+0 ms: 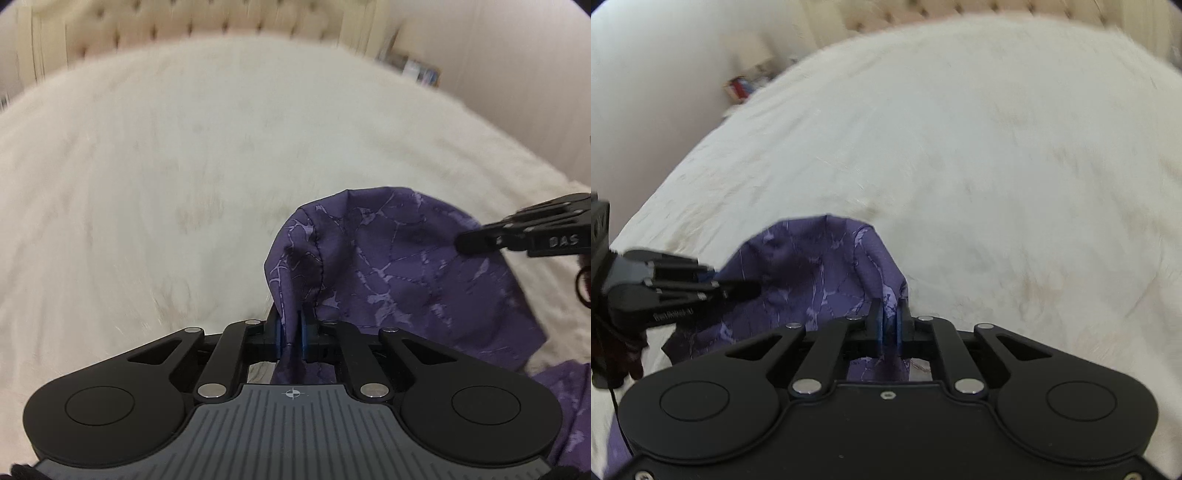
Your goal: Fold large clothes
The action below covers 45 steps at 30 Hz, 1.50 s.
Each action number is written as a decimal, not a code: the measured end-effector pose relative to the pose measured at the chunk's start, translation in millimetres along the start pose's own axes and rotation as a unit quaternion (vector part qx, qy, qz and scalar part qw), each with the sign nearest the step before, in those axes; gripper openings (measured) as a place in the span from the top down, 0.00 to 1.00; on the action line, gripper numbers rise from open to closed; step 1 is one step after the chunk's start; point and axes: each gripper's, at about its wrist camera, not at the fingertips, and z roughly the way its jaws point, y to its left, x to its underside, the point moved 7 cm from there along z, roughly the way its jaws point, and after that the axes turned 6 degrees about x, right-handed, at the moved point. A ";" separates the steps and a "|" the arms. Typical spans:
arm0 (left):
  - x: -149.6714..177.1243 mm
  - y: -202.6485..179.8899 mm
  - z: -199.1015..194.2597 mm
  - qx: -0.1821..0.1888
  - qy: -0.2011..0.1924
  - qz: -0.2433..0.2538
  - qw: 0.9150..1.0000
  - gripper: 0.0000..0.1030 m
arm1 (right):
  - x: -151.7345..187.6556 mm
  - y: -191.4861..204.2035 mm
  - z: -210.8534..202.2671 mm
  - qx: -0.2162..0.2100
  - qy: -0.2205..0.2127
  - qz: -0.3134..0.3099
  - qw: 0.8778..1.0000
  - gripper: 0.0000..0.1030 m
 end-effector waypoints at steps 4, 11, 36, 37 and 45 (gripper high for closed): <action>0.9 -21.5 -67.9 0.003 -0.070 0.024 0.997 0.92 | 5.4 13.0 -53.3 -0.007 -0.047 -0.036 0.998 0.88; 52.9 -88.0 -172.7 0.019 -0.109 0.140 0.984 0.91 | 54.0 50.7 -154.5 -0.019 -0.093 -0.122 0.988 0.88; 225.4 -119.6 -213.9 0.100 0.086 -0.161 0.978 0.41 | 285.4 87.8 -231.2 -0.016 0.087 0.011 0.996 0.46; 219.8 -114.7 -213.3 0.111 0.067 -0.219 0.967 0.41 | 279.9 82.6 -230.4 -0.022 0.081 0.048 0.995 0.46; 201.9 -113.7 -166.0 0.089 0.043 -0.304 0.947 0.38 | 256.2 68.3 -187.6 -0.045 0.082 0.198 0.976 0.34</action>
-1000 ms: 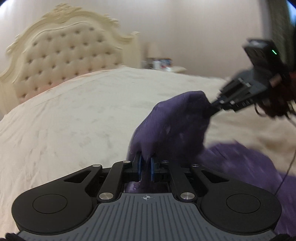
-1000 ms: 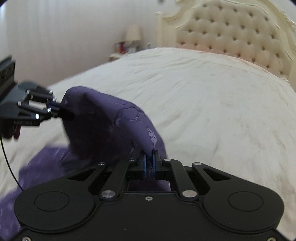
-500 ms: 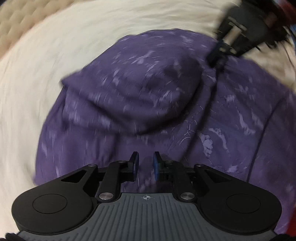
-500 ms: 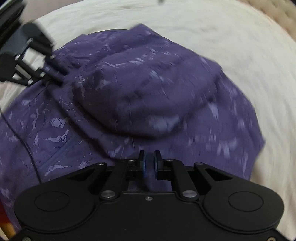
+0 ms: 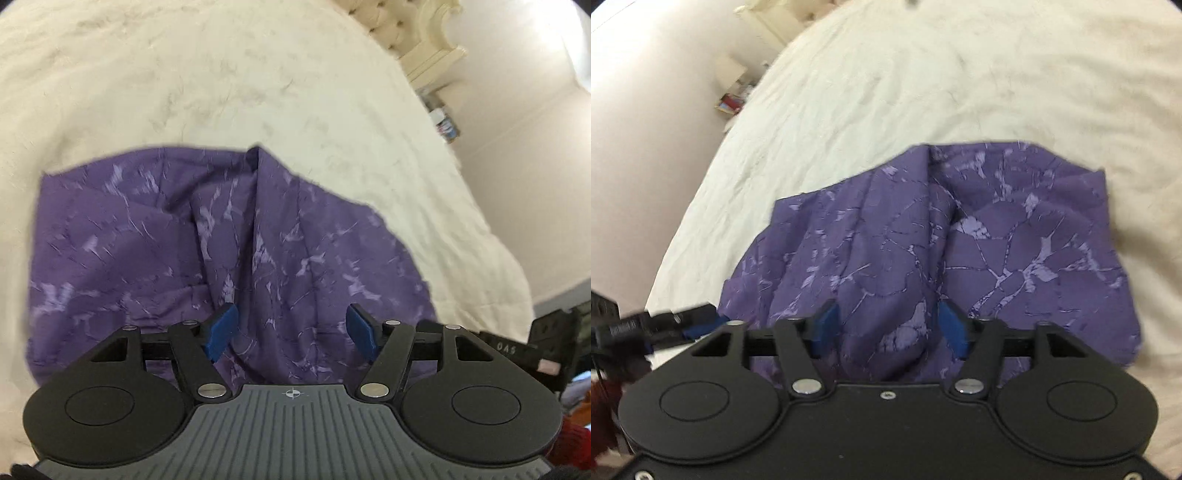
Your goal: Fold large clothes
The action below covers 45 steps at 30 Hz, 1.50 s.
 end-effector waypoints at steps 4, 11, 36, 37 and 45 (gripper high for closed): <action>16.5 8.9 24.0 -0.024 0.030 -0.016 0.999 0.38 | -1.0 -15.0 23.5 0.020 0.020 0.046 0.999 0.35; 24.2 26.4 35.9 -0.024 0.024 -0.064 0.997 0.80 | -6.6 -13.2 31.7 0.004 0.031 0.093 0.995 0.69; 37.8 -20.4 -2.3 -0.104 -0.025 0.087 0.990 0.57 | -26.5 63.3 -34.2 0.047 -0.061 -0.091 0.993 0.79; 38.0 -23.8 1.3 -0.101 -0.020 0.097 0.990 0.57 | -25.0 68.7 -24.7 0.047 -0.051 -0.102 0.992 0.79; 51.6 -17.1 9.5 -0.118 0.008 0.111 0.987 0.49 | 4.9 73.8 57.5 0.083 0.048 -0.151 0.984 0.64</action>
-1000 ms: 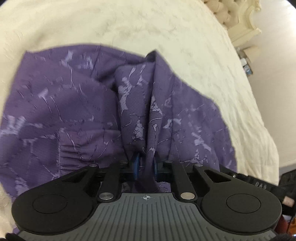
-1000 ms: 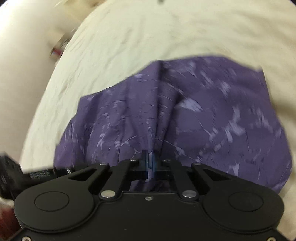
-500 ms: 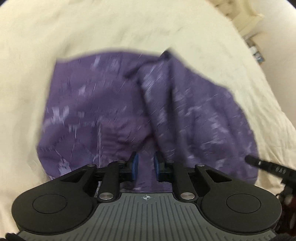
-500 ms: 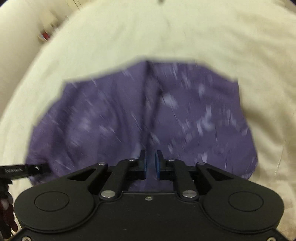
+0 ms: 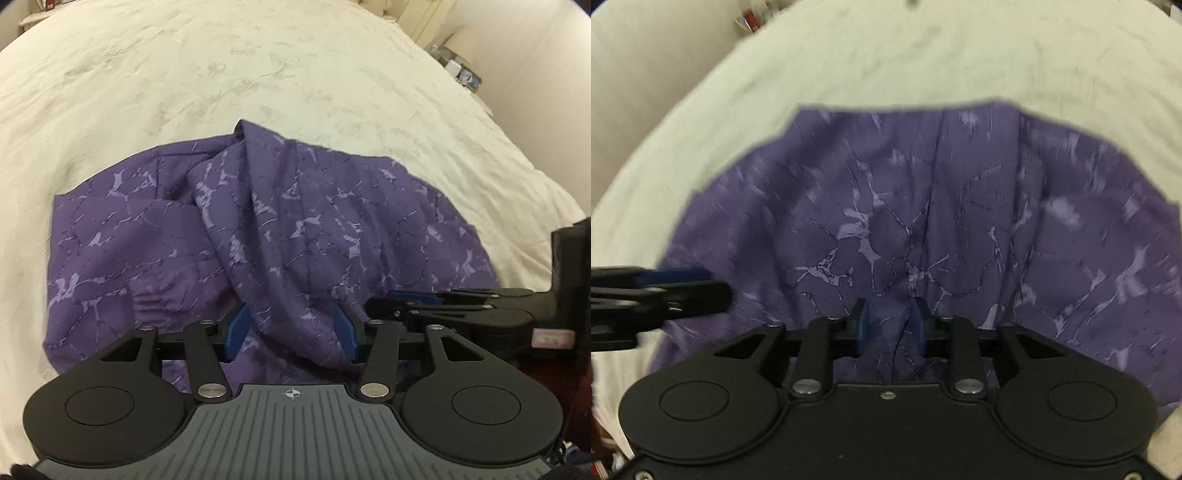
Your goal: Fold large clothes
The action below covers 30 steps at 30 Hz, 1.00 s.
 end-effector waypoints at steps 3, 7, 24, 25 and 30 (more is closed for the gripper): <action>7.4 6.4 -12.5 -0.009 -0.003 0.001 1.000 0.39 | 2.2 2.2 -5.6 -0.001 -0.003 0.007 1.000 0.49; 15.5 15.9 -25.0 -0.018 -0.006 -0.009 1.000 0.27 | 7.1 5.4 -27.3 -0.016 -0.026 0.012 0.999 0.25; 94.0 56.7 -73.5 -0.029 0.025 -0.032 0.999 0.04 | 105.1 -19.5 -94.1 0.054 -0.026 0.102 0.993 0.01; 98.2 60.3 -75.5 -0.029 0.028 -0.032 0.999 0.04 | 112.6 -22.8 -97.0 0.060 -0.026 0.113 0.991 0.01; 117.3 75.3 -83.5 -0.027 0.043 -0.027 0.998 0.03 | 145.1 -38.5 -112.6 0.087 -0.024 0.150 0.985 0.01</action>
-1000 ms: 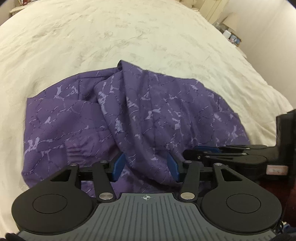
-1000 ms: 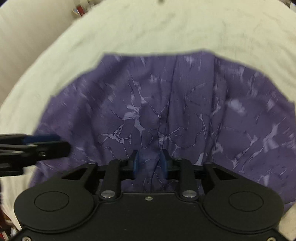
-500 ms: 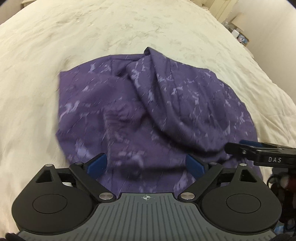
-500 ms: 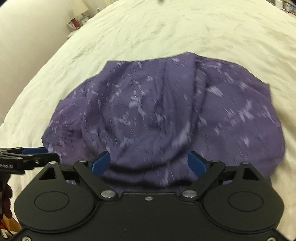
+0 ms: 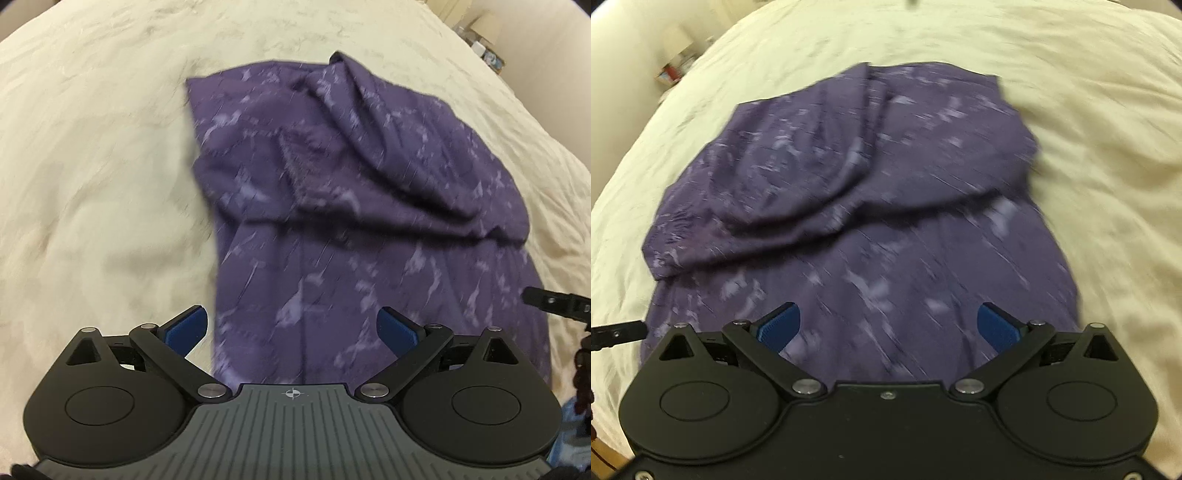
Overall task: Fold large clothes
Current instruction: 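Move both open tools along the jacket body toward its hem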
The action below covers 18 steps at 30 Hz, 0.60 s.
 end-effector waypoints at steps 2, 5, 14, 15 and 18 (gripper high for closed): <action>9.9 5.4 -0.7 0.001 0.010 0.003 1.000 0.01 | 9.5 -13.0 -5.7 0.014 0.001 0.014 1.000 0.01; 26.8 10.4 -1.6 0.003 0.023 0.005 1.000 0.01 | 24.2 -36.0 -14.0 0.036 0.005 0.035 0.999 0.01; 84.2 14.9 -3.3 0.001 0.045 -0.014 0.999 0.01 | 59.9 -91.9 -24.2 0.060 0.040 0.044 0.996 0.01; 90.2 13.2 -2.7 0.001 0.045 -0.016 0.999 0.01 | 63.8 -95.6 -22.9 0.057 0.046 0.040 0.996 0.01; 106.1 7.8 -3.9 -0.003 0.036 -0.019 0.999 0.00 | 77.3 -105.1 -18.6 0.042 0.066 0.028 0.997 0.01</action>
